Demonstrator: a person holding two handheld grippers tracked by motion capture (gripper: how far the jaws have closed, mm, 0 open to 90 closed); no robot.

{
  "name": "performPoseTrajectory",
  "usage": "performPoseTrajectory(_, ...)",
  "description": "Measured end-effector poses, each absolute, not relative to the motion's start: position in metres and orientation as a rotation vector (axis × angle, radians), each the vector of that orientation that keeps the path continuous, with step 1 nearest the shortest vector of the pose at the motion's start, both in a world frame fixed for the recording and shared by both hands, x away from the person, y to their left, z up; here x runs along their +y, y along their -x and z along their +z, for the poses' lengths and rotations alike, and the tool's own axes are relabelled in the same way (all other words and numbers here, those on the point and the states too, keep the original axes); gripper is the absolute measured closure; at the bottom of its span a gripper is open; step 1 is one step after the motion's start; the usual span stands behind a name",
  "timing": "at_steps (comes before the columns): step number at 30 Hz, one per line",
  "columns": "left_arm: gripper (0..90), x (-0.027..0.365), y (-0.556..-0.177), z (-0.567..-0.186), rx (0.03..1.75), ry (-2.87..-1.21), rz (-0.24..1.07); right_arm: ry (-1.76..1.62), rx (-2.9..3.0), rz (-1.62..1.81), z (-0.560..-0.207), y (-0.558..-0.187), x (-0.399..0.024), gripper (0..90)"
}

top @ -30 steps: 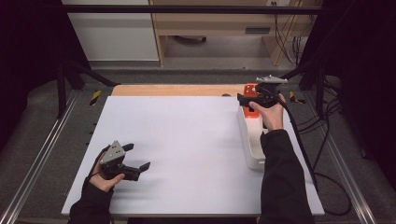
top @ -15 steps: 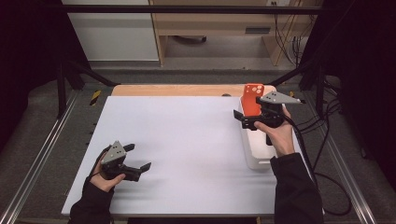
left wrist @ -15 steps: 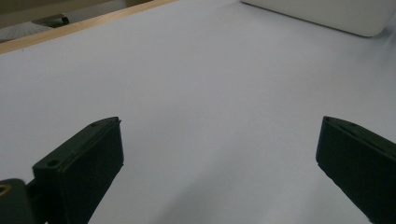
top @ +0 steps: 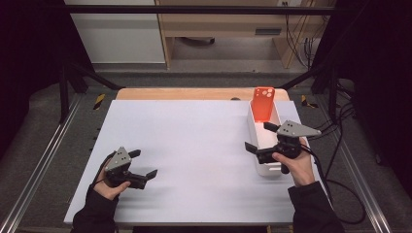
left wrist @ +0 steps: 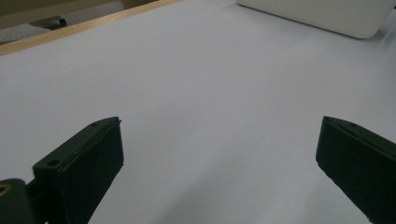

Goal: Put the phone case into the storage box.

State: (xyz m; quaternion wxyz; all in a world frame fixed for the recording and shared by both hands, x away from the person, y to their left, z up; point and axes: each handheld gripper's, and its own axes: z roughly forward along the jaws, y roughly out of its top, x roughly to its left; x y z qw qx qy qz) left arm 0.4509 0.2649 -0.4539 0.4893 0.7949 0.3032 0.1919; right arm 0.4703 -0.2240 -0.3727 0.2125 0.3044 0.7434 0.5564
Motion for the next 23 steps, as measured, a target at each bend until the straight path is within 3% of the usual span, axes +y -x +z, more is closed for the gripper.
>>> performPoseTrajectory(10,0.4,0.266,-0.449,-0.451,0.729,-1.915,0.47,-0.793,2.079,1.557,-0.406,-0.453,-0.249,0.4)
performPoseTrajectory(23,0.4,0.265,-0.449,-0.45,0.72,-1.916,0.471,-0.865,2.046,1.549,-0.421,-0.443,-0.276,0.3)
